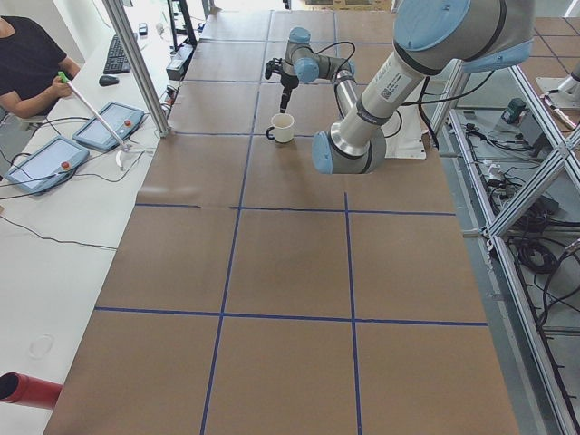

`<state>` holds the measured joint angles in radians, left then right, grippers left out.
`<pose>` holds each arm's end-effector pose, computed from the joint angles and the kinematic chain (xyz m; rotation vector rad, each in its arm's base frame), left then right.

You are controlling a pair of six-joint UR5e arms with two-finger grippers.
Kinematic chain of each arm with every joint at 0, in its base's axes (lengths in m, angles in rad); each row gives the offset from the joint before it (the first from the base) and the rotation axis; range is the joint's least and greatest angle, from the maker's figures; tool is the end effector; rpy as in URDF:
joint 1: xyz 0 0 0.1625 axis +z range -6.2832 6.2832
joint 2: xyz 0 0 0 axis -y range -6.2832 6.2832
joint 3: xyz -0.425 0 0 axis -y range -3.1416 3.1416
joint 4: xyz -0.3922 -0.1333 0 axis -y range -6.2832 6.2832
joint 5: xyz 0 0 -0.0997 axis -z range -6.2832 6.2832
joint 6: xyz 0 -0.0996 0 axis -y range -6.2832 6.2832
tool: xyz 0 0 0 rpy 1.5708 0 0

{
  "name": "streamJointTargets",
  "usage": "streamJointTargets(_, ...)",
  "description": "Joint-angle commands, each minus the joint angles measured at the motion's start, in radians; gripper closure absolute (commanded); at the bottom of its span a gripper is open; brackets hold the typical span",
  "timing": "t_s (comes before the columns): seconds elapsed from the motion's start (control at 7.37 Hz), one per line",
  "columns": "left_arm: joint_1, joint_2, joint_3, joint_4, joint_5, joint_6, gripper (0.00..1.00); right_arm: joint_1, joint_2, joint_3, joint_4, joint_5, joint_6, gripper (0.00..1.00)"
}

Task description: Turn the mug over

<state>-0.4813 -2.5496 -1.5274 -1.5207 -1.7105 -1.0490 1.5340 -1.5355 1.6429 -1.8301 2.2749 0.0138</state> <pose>0.5873 -0.4414 0.0693 0.3106 0.8379 0.0996 0.0507 -0.4942 0.6353 -0.1633 -0.6988 0.0315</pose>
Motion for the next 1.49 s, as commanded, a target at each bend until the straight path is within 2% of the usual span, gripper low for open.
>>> streamJointTargets(0.0, -0.092, 0.093, -0.153, 0.017, -0.078, 0.127, 0.00, 0.000, 0.002, 0.000, 0.000, 0.000, 0.000, 0.00)
streamJointTargets(0.14, -0.156, 0.151, -0.201, 0.008, -0.124, 0.192, 0.00, 0.000, 0.000, 0.000, 0.000, 0.000, 0.000, 0.00)
streamJointTargets(0.41, -0.207, 0.233, -0.252, -0.015, -0.141, 0.276, 0.00, 0.000, 0.000, 0.000, 0.000, 0.000, 0.000, 0.00)
streamJointTargets(0.54, -0.262, 0.256, -0.254, -0.024, -0.190, 0.280, 0.00, 0.000, 0.000, 0.000, 0.000, 0.000, 0.000, 0.00)
streamJointTargets(0.68, -0.337, 0.338, -0.296, -0.053, -0.281, 0.282, 0.00, 0.000, 0.000, 0.000, 0.000, 0.000, 0.000, 0.00)
streamJointTargets(0.95, -0.448, 0.501, -0.316, -0.185, -0.398, 0.287, 0.00, 0.000, 0.000, 0.000, 0.000, 0.000, 0.000, 0.00)
streamJointTargets(1.36, -0.633, 0.688, -0.321, -0.177, -0.419, 0.588, 0.00, 0.000, 0.000, 0.000, 0.000, 0.000, 0.000, 0.00)
